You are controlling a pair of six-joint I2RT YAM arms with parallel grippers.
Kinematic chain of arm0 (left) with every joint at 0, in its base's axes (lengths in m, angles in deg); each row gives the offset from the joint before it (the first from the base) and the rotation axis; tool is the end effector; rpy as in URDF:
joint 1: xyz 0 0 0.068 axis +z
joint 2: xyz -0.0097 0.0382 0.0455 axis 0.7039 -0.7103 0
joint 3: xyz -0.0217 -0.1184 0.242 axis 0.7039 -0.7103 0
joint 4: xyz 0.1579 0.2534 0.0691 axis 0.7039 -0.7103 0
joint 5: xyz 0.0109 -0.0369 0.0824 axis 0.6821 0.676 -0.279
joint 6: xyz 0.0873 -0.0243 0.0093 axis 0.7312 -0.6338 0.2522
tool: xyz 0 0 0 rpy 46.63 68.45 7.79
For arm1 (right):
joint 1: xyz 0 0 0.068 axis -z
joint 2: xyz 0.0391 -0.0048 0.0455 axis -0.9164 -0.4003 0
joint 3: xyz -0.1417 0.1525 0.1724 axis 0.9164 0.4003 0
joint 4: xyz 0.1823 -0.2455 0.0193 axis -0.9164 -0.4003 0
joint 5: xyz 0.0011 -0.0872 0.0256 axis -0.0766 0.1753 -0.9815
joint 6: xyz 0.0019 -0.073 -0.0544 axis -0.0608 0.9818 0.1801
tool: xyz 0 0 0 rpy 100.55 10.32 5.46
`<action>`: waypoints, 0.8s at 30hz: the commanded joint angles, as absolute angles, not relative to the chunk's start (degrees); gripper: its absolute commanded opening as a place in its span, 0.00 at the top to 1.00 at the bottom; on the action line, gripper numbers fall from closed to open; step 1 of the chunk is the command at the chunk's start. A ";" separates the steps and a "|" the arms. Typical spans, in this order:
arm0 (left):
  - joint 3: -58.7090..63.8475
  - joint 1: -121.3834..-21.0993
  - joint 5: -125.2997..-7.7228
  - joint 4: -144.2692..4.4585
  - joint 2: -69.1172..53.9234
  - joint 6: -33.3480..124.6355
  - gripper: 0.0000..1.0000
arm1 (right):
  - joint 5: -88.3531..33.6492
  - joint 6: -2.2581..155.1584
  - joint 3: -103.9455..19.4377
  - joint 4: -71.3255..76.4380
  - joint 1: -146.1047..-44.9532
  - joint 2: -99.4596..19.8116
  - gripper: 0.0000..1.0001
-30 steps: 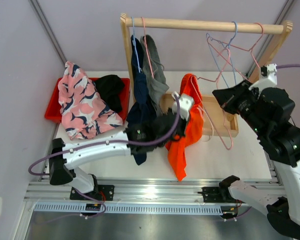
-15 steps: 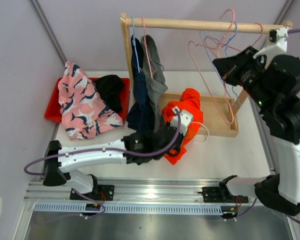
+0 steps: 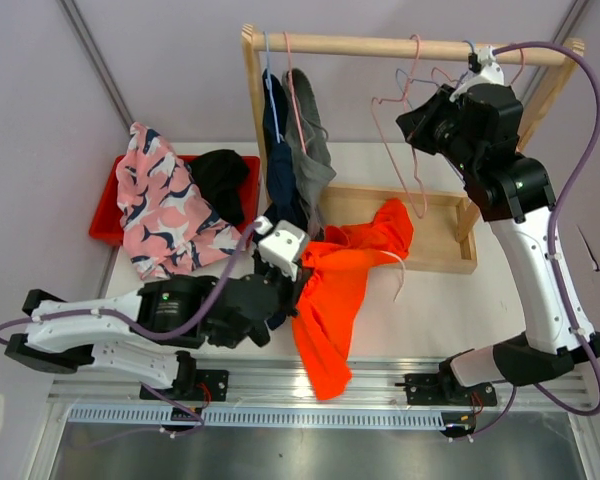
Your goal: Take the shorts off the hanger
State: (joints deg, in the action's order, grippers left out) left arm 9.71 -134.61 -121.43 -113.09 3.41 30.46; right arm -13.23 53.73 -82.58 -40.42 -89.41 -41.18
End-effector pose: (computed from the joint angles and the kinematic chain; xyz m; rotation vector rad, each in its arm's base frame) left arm 0.0601 -0.2908 0.4251 0.5451 1.8385 -0.5619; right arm 0.3249 0.1280 0.5571 0.1855 1.7702 0.5694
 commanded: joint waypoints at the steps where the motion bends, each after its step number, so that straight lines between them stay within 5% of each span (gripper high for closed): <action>1: 16.61 -133.17 -129.52 -115.95 3.48 35.85 1.00 | -14.35 53.12 -78.08 -34.82 -88.90 -35.75 1.00; 3: 21.17 -130.98 -129.88 -117.01 2.25 40.07 1.00 | -14.52 52.68 -74.82 -34.90 -88.81 -32.93 0.93; 5: 23.55 -125.90 -128.31 -116.49 2.15 43.23 1.00 | -14.61 52.77 -72.89 -35.34 -88.73 -31.00 0.58; 6: 23.56 -124.13 -125.69 -115.79 2.76 44.21 1.00 | -13.92 52.77 -71.14 -35.78 -88.81 -29.08 0.24; 9: 24.26 -118.32 -124.69 -115.33 3.38 46.50 1.00 | -12.86 53.55 -68.85 -37.71 -88.73 -25.82 0.01; 18: 33.90 -92.68 -119.43 -114.81 7.61 55.90 1.00 | -11.36 55.14 -62.34 -38.95 -87.85 -18.86 0.01; 24: 47.16 -80.37 -118.98 -116.56 -0.30 62.58 1.00 | -12.15 54.26 -57.86 -38.16 -87.41 -16.84 0.01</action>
